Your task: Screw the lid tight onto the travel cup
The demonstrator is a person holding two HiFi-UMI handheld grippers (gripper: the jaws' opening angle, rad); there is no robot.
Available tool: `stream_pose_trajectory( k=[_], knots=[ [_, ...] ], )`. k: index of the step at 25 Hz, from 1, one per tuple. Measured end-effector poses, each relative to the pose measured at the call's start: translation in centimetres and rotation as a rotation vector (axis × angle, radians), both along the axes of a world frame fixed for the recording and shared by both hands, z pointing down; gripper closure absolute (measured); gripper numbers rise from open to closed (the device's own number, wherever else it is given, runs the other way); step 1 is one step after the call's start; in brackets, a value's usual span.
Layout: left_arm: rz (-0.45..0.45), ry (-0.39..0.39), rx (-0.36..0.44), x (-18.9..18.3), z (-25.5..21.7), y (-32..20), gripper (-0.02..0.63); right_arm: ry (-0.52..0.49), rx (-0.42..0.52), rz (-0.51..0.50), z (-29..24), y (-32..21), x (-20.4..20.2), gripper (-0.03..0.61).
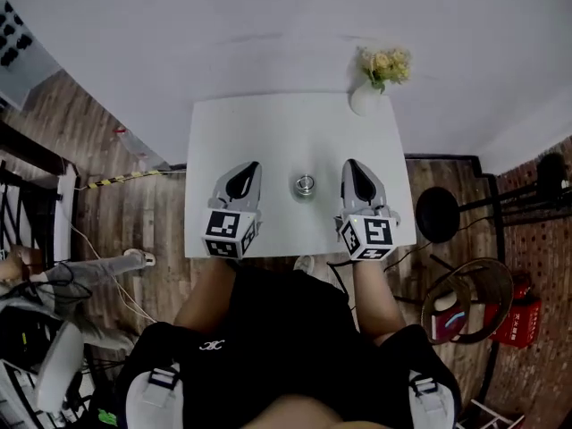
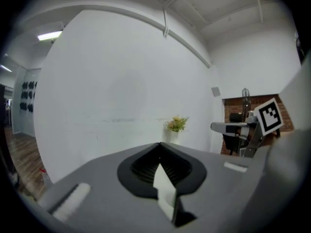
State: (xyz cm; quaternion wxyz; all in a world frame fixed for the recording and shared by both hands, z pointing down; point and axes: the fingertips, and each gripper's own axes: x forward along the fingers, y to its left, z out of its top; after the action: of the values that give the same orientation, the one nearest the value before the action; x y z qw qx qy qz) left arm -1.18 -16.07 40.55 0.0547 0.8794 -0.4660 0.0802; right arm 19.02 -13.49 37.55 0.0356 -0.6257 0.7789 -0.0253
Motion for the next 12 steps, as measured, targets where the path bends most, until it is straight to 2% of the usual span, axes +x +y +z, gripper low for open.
stream_pose_trajectory(
  k=[7, 12],
  knots=[
    [-0.019, -0.026, -0.065, -1.1, 4.0, -2.5, 0.560, 0.026, -0.053, -0.145, 2.9, -4.3, 0.3, 0.575],
    [0.050, -0.031, -0.079, -0.7, 6.1, -3.5, 0.558, 0.068, -0.081, -0.271, 5.2, -6.2, 0.6, 0.574]
  ],
)
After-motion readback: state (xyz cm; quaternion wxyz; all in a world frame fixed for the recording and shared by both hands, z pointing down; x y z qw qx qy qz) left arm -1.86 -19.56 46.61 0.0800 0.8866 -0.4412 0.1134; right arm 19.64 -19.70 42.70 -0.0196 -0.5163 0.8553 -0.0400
